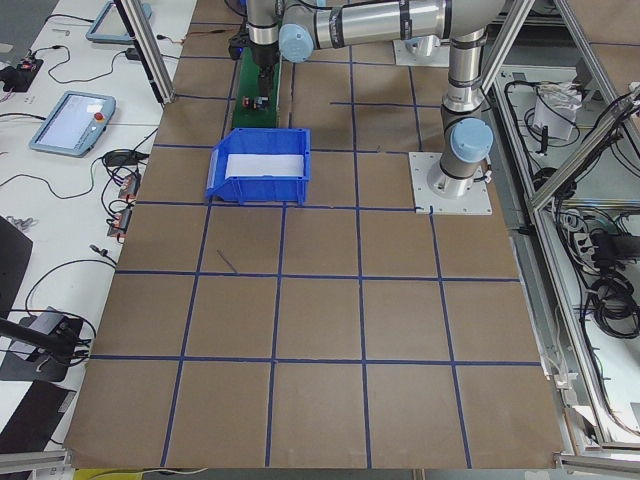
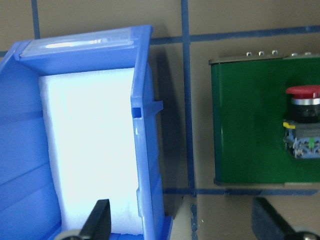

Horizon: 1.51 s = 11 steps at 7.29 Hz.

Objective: Transport two buttons from left to right
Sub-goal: 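Drop the yellow button into the far bin with right gripper while left withdraws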

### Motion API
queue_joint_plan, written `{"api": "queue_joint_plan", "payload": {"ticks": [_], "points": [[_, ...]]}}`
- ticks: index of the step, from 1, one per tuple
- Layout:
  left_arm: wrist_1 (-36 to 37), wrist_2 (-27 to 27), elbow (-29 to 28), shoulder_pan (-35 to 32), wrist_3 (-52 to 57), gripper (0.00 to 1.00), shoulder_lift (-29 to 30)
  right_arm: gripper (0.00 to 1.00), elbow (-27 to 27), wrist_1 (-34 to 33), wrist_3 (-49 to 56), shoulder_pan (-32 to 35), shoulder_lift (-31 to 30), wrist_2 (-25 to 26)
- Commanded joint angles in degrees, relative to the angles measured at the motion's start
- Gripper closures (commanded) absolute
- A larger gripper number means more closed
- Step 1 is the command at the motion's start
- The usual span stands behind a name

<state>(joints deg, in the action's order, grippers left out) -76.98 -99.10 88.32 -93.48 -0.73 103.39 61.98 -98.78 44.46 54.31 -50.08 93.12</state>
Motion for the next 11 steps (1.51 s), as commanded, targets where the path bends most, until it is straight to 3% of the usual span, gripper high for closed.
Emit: {"api": "queue_joint_plan", "payload": {"ticks": [1, 4, 5, 6, 8, 11], "points": [[-0.7, -0.13, 0.99, 0.14, 0.12, 0.0, -2.84, 0.92, -0.11, -2.28, -0.16, 0.27, 1.91, -0.04], [-14.37, 0.39, -5.32, 1.36, 0.12, 0.0, -6.08, 0.92, -0.28, -3.96, -0.34, 0.36, 4.2, -0.13], [-16.34, 0.83, -6.22, 1.72, 0.12, 0.0, -7.84, 0.84, -0.2, -3.96, -0.34, 0.45, 4.29, -0.13], [-16.36, 2.92, -6.49, 1.63, 0.12, 0.0, -8.46, 0.63, -0.11, -3.96, -0.34, 0.45, 4.46, -0.22], [-16.01, 5.05, -5.27, 1.72, 0.99, 0.0, -9.43, 0.58, -0.19, -3.87, -0.16, 0.45, 4.81, -1.26], [-15.48, 11.11, -6.48, 3.73, 0.82, 0.0, -4.1, 0.53, -0.37, -3.96, 0.01, 0.36, 4.9, -1.36]]}}
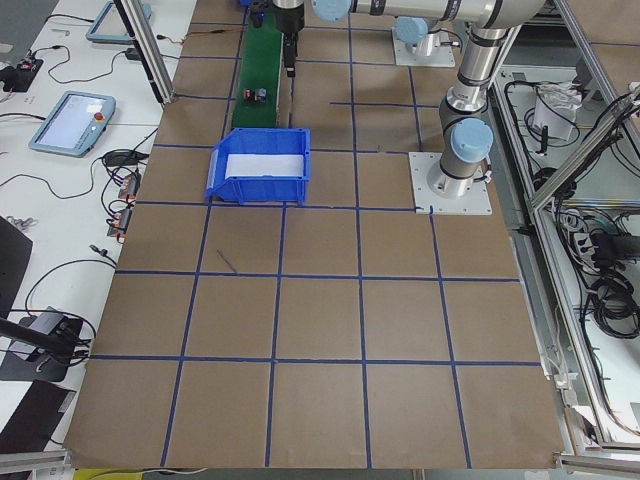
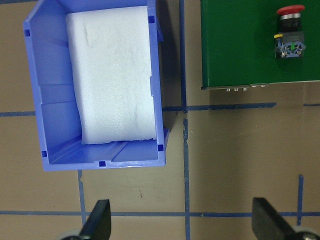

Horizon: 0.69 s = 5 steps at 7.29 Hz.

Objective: Transport two buttons from left to right
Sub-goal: 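Drop the yellow button into the far bin with right gripper while left withdraws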

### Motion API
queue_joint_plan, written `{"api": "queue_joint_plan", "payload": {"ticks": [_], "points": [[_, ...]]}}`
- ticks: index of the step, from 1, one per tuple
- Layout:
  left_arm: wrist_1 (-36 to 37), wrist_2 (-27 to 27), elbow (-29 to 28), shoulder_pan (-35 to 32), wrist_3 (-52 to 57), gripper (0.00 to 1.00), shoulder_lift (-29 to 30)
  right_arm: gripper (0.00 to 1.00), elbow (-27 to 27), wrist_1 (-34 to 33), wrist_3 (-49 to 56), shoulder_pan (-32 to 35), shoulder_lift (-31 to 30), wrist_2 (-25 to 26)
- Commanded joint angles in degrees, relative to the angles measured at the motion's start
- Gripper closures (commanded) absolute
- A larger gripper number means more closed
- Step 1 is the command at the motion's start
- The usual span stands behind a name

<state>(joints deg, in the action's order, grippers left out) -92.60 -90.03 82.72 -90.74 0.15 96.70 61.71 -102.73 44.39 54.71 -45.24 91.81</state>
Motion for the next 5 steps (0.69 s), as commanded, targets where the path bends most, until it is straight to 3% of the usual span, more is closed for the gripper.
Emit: {"api": "queue_joint_plan", "payload": {"ticks": [1, 5], "points": [[-0.55, 1.79, -0.9, 0.56, -0.07, 0.0, 1.83, 0.53, -0.1, -0.01, 0.17, -0.04, 0.07, -0.14], [-0.03, 0.91, -0.81, 0.74, -0.33, 0.0, 1.03, 0.51, -0.19, -0.01, 0.35, -0.31, 0.33, -0.93]]}}
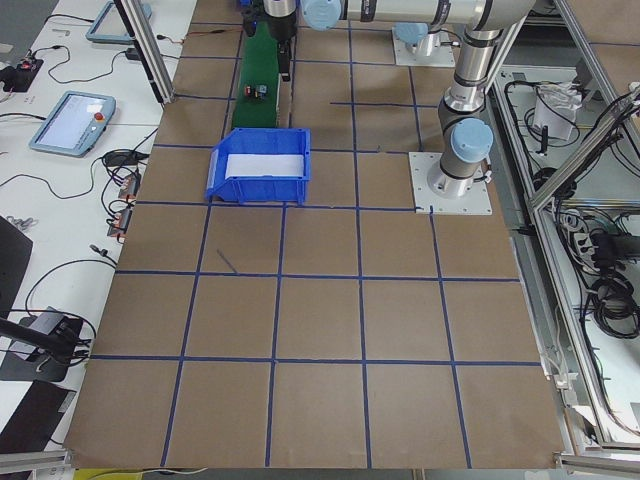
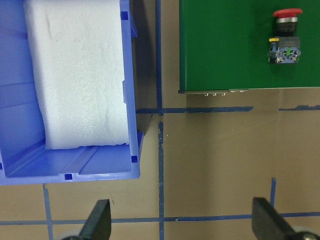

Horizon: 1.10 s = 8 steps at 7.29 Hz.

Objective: Transport two buttons from left to right
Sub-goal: 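Move the right gripper back over the conveyor toward the red button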

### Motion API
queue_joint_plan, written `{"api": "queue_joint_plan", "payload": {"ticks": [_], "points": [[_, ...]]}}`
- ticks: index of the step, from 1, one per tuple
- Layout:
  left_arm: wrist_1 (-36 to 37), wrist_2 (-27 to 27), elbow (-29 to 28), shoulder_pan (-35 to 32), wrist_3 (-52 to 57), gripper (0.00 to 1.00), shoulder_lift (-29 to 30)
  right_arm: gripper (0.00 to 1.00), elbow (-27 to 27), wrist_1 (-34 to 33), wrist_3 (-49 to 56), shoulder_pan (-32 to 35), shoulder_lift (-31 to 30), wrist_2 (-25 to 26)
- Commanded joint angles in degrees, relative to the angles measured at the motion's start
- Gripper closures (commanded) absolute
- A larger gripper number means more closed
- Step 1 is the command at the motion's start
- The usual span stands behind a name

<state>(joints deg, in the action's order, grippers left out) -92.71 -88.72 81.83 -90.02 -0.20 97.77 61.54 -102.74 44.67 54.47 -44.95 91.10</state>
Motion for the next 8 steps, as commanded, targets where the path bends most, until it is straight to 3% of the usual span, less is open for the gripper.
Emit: {"api": "queue_joint_plan", "payload": {"ticks": [1, 2, 6, 8], "points": [[0.07, -0.4, 0.26, 0.2, 0.02, 0.0, -0.04, 0.5, -0.02, 0.0, -0.02, -0.07, 0.03, -0.23], [0.07, -0.4, 0.26, 0.2, 0.02, 0.0, -0.04, 0.45, -0.02, 0.0, 0.06, -0.07, 0.03, -0.31], [0.07, -0.31, 0.52, 0.11, 0.02, 0.0, -0.13, 0.41, -3.16, 1.92, 1.28, 0.11, -1.63, -1.01], [0.07, -0.31, 0.53, 0.2, 0.02, 0.0, -0.13, 0.23, -5.02, 6.66, 3.66, 0.54, -6.27, -3.21]]}}
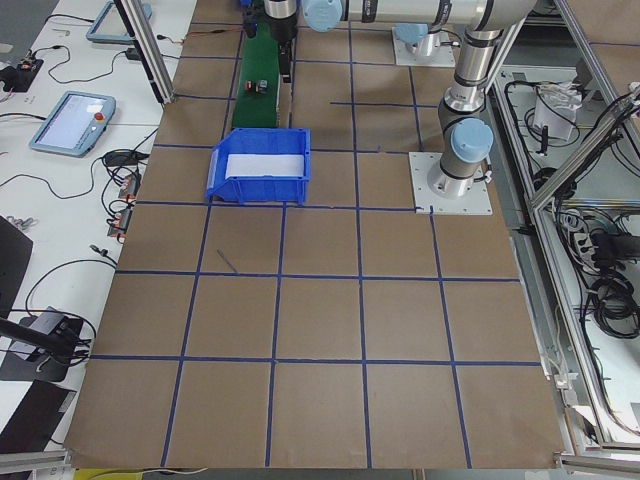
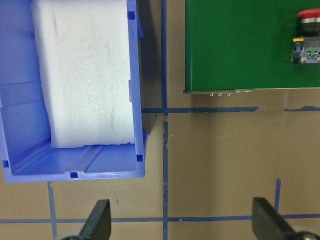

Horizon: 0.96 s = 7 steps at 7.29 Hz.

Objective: Transport two buttons from left to right
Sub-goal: 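Move the right gripper back over the conveyor toward the red button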

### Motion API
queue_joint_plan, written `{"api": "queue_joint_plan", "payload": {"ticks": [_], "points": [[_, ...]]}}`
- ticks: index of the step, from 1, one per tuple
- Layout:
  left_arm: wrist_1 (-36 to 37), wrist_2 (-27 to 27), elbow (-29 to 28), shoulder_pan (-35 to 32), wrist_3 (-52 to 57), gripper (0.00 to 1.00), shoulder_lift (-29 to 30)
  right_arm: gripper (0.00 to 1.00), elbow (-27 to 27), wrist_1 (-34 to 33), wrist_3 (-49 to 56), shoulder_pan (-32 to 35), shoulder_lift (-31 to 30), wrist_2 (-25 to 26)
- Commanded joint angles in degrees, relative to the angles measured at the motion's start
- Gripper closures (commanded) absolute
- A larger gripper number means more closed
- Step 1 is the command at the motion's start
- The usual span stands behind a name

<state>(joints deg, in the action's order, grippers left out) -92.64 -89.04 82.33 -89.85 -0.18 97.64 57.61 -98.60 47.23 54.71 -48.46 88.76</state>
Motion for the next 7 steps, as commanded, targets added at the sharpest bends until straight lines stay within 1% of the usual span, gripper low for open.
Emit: {"api": "queue_joint_plan", "payload": {"ticks": [1, 2, 4, 5, 7], "points": [[0.0, 0.0, 0.11, 0.03, 0.0, 0.0, 0.0, 0.17, -1.1, 3.31, 1.19, 1.61, -3.82, -2.18], [0.0, 0.0, 0.2, 0.03, 0.0, 0.0, 0.0, 0.13, -1.1, 3.58, 1.11, 4.5, -5.14, -3.58], [0.0, -0.08, 0.37, 0.03, 0.0, 0.0, 0.0, 0.13, -0.32, 3.67, 0.06, 11.96, -6.73, -3.42], [0.0, -0.08, 0.37, 0.03, 0.0, 0.0, 0.0, 0.13, 0.39, 3.67, -3.25, 14.95, -6.99, -3.33], [-0.18, -0.17, 0.99, -0.06, 0.09, 0.0, -0.95, 0.13, 4.41, 2.63, -15.61, 22.86, -8.48, -3.33]]}}
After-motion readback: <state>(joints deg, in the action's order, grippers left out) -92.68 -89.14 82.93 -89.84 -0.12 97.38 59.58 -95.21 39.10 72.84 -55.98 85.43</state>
